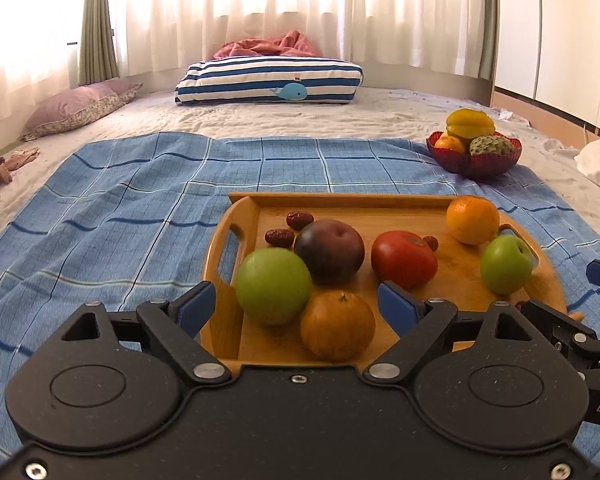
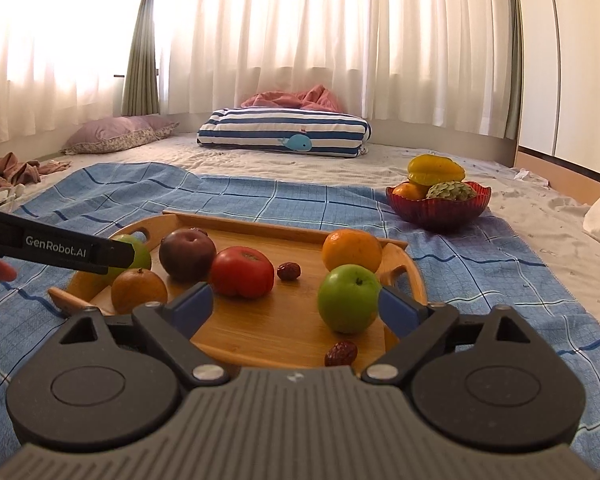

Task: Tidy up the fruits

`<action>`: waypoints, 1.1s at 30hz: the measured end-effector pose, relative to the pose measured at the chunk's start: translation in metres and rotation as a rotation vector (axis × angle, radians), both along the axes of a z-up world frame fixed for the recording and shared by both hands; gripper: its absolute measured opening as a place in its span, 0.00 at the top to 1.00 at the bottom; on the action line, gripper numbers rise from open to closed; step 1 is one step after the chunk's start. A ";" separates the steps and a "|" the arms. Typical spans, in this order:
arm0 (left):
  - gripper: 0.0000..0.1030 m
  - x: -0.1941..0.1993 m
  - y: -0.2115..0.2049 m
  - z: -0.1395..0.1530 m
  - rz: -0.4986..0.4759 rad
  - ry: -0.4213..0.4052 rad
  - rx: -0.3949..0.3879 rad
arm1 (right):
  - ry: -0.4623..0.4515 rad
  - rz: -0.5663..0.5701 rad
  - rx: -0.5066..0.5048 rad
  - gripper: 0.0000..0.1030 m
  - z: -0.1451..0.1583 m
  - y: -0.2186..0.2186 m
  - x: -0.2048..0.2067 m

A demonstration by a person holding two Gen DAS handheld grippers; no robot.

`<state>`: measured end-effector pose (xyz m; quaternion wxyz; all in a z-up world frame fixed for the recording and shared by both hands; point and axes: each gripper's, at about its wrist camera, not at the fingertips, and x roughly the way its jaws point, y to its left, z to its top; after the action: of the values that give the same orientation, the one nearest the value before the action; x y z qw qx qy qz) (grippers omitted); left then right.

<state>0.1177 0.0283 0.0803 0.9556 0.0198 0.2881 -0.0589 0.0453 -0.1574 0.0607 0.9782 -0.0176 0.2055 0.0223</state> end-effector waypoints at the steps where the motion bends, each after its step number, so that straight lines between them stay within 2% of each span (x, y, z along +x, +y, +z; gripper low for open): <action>1: 0.15 -0.003 0.000 -0.002 0.005 -0.002 0.003 | -0.001 0.000 -0.003 0.05 -0.001 0.000 -0.002; 17: 0.15 -0.041 -0.003 -0.046 0.031 0.024 0.007 | 0.083 -0.024 0.002 0.05 -0.035 0.003 -0.019; 33: 0.15 -0.045 -0.006 -0.074 0.049 0.054 0.024 | 0.171 -0.045 0.000 0.01 -0.055 0.002 -0.009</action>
<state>0.0722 0.0220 0.0065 0.9483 0.0228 0.3150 -0.0324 0.0367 -0.1558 0.0060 0.9574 -0.0108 0.2886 0.0019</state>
